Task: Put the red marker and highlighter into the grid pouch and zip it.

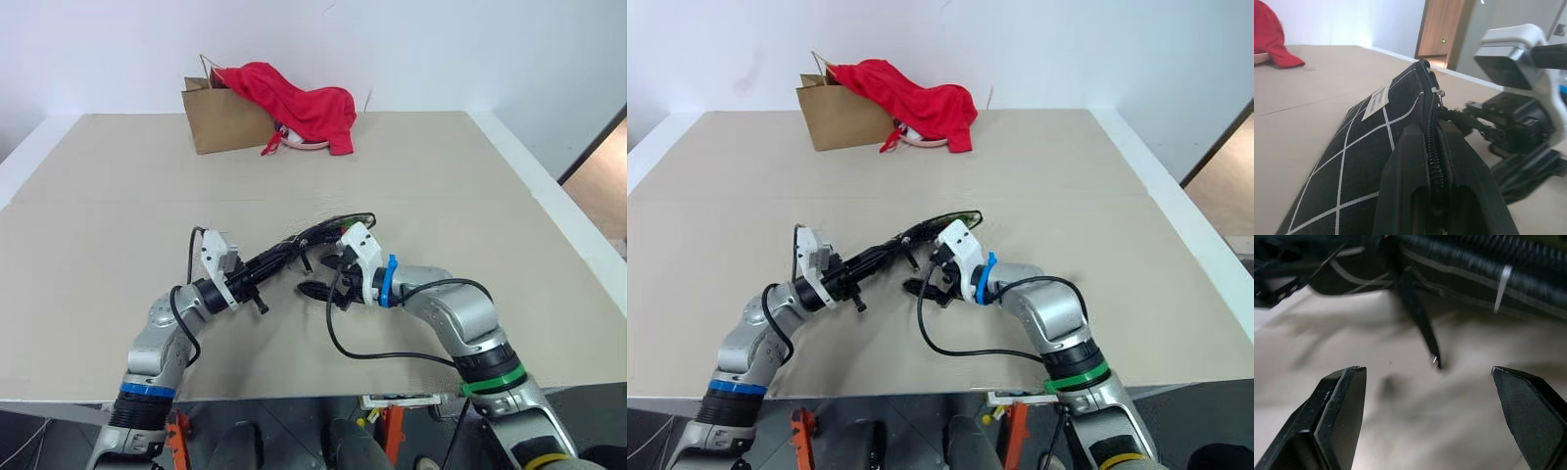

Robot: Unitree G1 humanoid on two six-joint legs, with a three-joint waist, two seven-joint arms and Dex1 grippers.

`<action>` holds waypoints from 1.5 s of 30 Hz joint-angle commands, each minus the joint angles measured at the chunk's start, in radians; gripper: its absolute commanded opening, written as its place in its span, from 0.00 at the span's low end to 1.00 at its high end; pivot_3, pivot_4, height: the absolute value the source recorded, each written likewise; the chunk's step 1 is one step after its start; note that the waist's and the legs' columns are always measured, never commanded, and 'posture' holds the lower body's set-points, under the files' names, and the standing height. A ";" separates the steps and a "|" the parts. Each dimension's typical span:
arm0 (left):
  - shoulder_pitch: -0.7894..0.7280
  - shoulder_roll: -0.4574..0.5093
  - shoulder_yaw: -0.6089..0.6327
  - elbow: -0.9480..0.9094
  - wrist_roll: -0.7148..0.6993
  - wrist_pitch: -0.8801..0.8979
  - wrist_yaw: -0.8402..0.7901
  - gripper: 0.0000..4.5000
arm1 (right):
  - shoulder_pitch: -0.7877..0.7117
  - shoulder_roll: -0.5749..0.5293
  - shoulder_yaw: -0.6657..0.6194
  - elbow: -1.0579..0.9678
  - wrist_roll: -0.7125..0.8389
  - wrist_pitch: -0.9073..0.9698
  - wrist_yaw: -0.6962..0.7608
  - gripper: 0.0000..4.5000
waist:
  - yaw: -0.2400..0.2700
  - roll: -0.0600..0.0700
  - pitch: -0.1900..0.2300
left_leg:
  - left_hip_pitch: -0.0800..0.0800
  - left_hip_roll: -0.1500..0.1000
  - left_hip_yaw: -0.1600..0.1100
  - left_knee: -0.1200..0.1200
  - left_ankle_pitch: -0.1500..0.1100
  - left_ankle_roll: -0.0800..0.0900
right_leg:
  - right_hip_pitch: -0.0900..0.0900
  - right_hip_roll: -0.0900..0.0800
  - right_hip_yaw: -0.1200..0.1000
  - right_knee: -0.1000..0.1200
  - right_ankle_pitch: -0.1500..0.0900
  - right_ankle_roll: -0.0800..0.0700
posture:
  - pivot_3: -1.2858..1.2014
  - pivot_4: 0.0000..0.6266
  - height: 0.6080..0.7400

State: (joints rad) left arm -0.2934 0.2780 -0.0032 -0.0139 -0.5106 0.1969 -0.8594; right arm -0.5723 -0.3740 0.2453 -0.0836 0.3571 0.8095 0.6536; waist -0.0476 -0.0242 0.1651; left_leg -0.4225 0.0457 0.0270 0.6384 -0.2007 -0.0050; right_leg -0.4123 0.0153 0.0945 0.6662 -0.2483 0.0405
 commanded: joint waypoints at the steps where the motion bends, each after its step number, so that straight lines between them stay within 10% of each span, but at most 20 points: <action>1: 0.007 -0.007 -0.002 -0.065 -0.022 0.009 0.001 0.00 | -0.054 0.045 0.005 0.042 -0.031 -0.041 -0.021 0.98 | -0.001 0.000 0.000 | 0.000 0.000 0.000 0.000 0.000 0.000 | 0.000 0.000 0.000 0.000 0.000 0.000 | 0.52 0.24 1.00; 6: 0.017 -0.008 0.000 -0.082 -0.024 0.022 0.002 0.00 | -0.066 0.044 -0.002 0.051 -0.049 -0.064 0.001 0.81 | 0.000 0.000 0.000 | 0.000 0.001 0.000 0.000 0.000 0.000 | 0.000 0.001 0.000 0.000 0.000 -0.001 | 0.52 0.24 1.00; 14: 0.020 -0.007 0.005 -0.082 -0.022 0.019 0.006 0.00 | -0.052 -0.004 -0.017 0.003 -0.035 -0.073 0.063 0.00 | 0.000 0.000 0.000 | 0.000 0.000 0.000 0.000 0.000 0.000 | 0.000 0.000 0.000 0.000 0.000 0.000 | 0.52 0.24 1.00; 31: 0.044 0.007 0.002 -0.084 0.000 0.000 -0.002 0.00 | -0.029 -0.360 -0.202 0.105 -0.091 -0.149 0.135 0.00 | 0.001 0.000 0.000 | 0.000 -0.001 0.000 0.000 0.000 0.000 | 0.000 -0.001 0.000 0.000 -0.001 0.000 | 0.52 0.24 1.00; 41: 0.042 0.021 0.008 -0.073 0.008 -0.013 -0.002 0.00 | -0.032 -0.383 -0.242 0.200 -0.105 -0.210 0.134 0.00 | 0.000 0.000 0.000 | 0.000 -0.001 0.001 -0.001 0.000 0.000 | -0.001 0.000 0.002 0.000 -0.001 0.000 | 0.52 0.24 1.00; 45: 0.028 0.007 0.021 -0.067 -0.003 0.004 0.039 0.00 | 0.020 -0.358 -0.223 0.099 -0.037 -0.164 0.198 0.33 | 0.001 0.000 0.000 | 0.000 -0.001 0.001 -0.001 0.000 0.000 | -0.001 0.000 0.002 0.000 -0.001 0.000 | 0.52 0.24 1.00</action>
State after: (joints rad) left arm -0.2502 0.2868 -0.0052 -0.0579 -0.5082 0.2093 -0.8368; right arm -0.5601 -0.7361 0.0376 0.0865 0.2792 0.6339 0.8193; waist -0.0469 -0.0243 0.1654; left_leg -0.4227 0.0450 0.0278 0.6371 -0.2009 -0.0047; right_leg -0.4132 0.0149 0.0959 0.6660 -0.2490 0.0401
